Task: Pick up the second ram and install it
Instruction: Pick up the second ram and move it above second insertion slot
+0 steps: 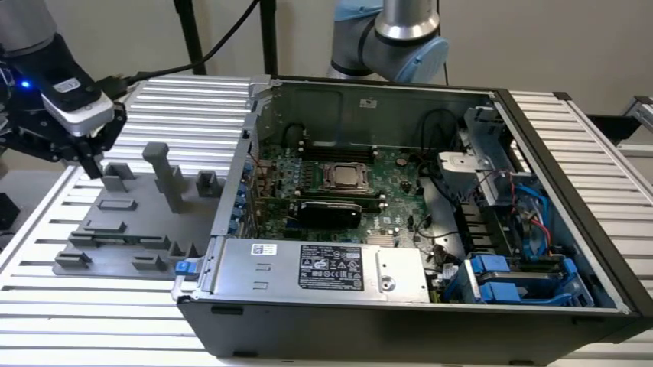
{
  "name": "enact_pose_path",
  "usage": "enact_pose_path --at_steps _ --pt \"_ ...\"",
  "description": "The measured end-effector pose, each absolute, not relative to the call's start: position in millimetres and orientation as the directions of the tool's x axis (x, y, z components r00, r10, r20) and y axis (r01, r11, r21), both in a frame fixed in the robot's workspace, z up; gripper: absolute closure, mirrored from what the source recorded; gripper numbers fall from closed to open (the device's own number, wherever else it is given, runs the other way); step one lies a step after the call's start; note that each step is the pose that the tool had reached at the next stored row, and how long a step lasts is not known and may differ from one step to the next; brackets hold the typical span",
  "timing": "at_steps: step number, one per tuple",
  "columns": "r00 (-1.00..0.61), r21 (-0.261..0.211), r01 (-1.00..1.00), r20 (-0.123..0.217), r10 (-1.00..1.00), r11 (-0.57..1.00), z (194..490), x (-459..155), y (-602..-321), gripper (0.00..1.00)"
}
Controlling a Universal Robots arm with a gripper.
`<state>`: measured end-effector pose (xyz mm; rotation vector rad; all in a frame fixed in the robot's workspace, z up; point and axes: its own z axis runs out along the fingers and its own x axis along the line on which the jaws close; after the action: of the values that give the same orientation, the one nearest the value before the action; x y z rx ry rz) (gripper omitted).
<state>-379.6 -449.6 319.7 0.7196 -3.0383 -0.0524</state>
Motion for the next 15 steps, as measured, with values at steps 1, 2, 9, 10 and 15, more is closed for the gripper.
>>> enact_pose_path --at_steps 1,2,9,10,15 --pt "-0.885 0.036 -0.464 0.011 -0.465 0.885 319.3 -379.6 -449.6 1.0" --pt "-0.877 0.036 -0.48 0.011 -0.48 0.877 318.9 -379.6 -449.6 1.0" --pt "-0.816 0.028 -0.578 0.016 -0.578 0.816 316.3 -379.6 -449.6 1.0" --pt "-0.805 0.027 -0.592 0.017 -0.593 0.805 316.0 -379.7 -449.6 1.0" --pt "-0.753 0.022 -0.657 0.021 -0.657 0.754 314.2 -379.7 -449.6 1.0"
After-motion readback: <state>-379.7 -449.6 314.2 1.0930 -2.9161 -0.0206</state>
